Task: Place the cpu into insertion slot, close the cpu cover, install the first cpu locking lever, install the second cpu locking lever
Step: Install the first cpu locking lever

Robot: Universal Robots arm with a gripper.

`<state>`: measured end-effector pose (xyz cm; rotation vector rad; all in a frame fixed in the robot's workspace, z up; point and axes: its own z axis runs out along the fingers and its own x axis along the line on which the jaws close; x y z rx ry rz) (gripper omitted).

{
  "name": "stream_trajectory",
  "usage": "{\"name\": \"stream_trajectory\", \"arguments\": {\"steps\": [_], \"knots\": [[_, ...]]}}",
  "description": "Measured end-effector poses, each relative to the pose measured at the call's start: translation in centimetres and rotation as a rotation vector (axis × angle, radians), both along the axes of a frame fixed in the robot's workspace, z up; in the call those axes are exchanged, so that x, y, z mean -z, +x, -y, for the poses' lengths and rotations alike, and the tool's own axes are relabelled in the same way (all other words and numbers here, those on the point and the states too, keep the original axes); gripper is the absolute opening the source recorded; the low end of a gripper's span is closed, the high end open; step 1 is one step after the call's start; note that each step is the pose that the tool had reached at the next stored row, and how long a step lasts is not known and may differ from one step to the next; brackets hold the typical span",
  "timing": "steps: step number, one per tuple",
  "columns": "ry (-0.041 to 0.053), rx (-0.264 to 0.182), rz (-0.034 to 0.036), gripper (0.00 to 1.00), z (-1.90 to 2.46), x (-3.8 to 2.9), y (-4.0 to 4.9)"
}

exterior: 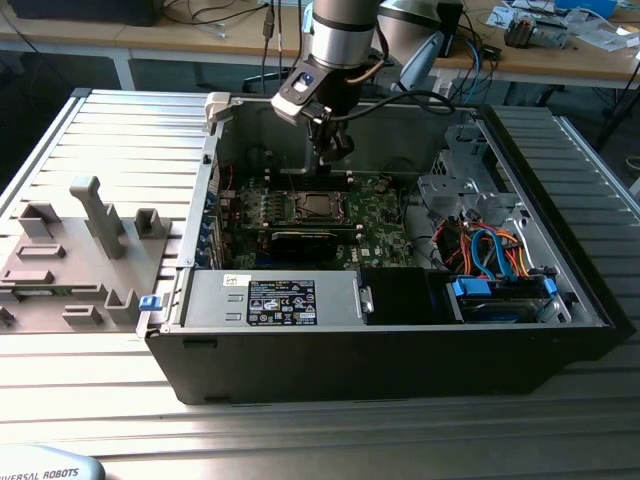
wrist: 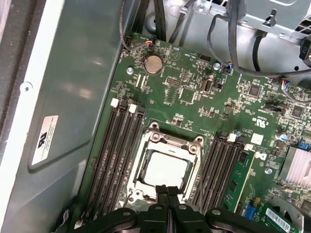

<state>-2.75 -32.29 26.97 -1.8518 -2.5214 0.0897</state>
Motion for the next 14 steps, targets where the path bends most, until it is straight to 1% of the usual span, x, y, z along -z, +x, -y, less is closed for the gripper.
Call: {"name": "stream_trajectory", "arguments": {"steps": [5,14], "knots": [[0.0,-0.018,-0.0001,0.11,0.0,0.0,0.0],[0.0,-0.03,0.0,0.11,0.0,0.0,0.0]]}}
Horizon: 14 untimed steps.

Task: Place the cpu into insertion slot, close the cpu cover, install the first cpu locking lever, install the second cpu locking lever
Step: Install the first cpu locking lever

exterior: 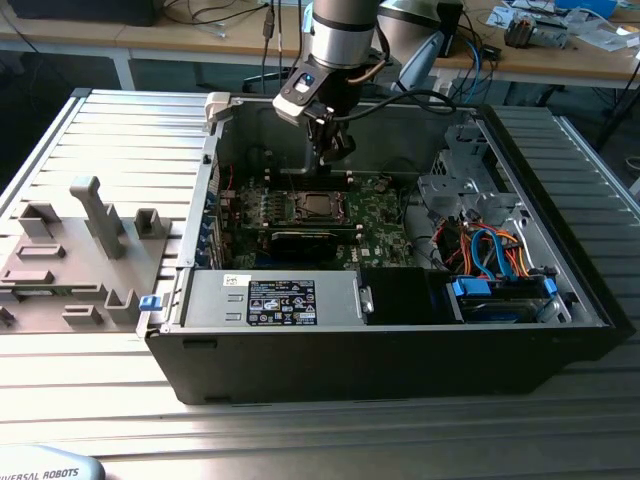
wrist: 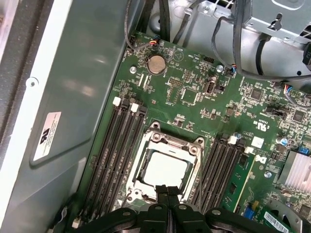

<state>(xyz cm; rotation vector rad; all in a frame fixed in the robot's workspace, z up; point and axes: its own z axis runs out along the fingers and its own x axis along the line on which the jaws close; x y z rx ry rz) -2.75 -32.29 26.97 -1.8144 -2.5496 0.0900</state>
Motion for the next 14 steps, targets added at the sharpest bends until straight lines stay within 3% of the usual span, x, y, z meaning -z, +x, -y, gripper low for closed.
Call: {"name": "stream_trajectory", "arguments": {"steps": [14], "knots": [[0.0,-0.02,0.0,0.11,0.0,0.0,-0.01]]}}
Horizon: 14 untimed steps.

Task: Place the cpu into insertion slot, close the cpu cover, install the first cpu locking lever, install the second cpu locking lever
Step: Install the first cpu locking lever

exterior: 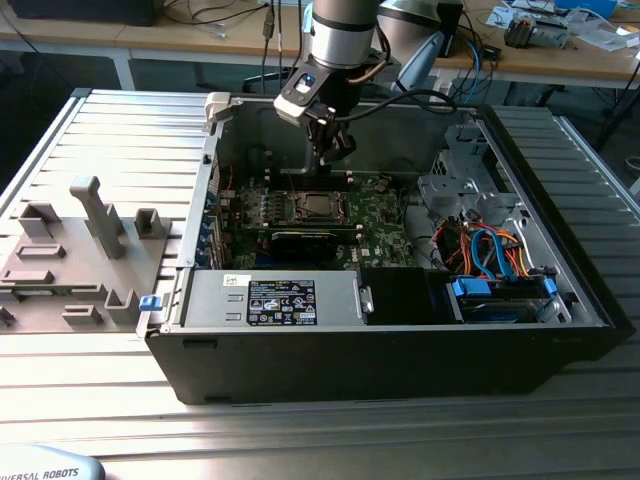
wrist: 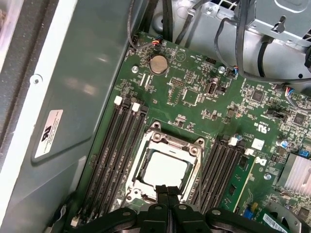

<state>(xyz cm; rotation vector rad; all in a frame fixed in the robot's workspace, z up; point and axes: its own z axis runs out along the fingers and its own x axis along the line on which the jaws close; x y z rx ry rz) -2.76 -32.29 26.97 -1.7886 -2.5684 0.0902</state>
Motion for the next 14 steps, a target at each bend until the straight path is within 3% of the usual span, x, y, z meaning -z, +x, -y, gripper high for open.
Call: {"name": "stream_trajectory", "arguments": {"steps": [14], "knots": [[-0.0004,-0.011,0.0,0.11,0.0,0.0,0.0]]}}
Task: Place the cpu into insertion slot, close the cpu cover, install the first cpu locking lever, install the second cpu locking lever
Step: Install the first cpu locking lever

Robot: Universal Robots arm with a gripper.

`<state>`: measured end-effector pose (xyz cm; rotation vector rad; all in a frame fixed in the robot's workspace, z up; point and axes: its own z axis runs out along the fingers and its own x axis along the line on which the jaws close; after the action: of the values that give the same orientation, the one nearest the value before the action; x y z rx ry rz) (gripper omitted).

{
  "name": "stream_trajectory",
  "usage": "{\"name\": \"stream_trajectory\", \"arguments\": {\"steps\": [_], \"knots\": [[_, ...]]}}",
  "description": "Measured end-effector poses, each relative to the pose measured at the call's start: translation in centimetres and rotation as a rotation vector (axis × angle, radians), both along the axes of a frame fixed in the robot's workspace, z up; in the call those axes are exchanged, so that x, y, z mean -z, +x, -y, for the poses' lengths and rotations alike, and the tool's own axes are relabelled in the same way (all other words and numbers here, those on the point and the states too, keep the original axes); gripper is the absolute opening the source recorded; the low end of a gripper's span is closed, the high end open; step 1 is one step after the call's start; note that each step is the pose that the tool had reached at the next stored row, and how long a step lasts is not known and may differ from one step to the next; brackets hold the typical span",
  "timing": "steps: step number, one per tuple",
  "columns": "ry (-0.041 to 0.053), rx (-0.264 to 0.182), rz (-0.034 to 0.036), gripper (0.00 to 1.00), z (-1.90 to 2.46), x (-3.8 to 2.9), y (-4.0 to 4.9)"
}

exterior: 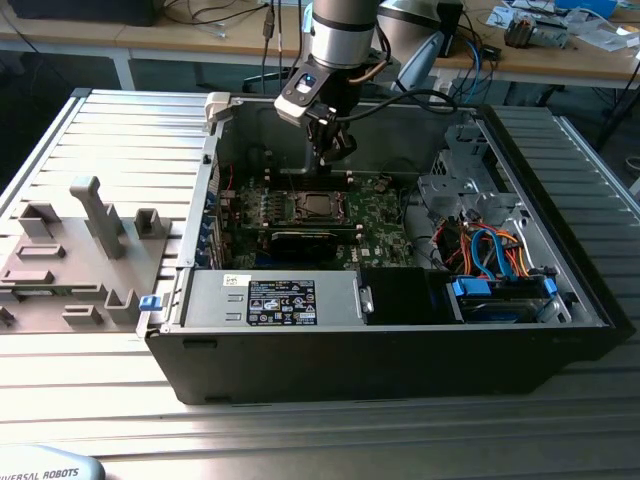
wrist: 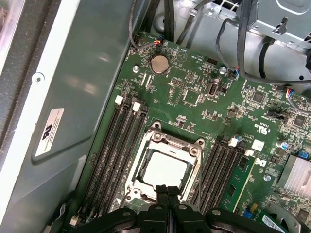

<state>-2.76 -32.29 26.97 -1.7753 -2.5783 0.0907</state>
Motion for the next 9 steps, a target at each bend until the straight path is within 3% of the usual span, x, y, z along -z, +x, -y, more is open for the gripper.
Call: {"name": "stream_trajectory", "arguments": {"steps": [9], "knots": [[0.0,-0.004,0.0,0.11,0.0,0.0,0.0]]}}
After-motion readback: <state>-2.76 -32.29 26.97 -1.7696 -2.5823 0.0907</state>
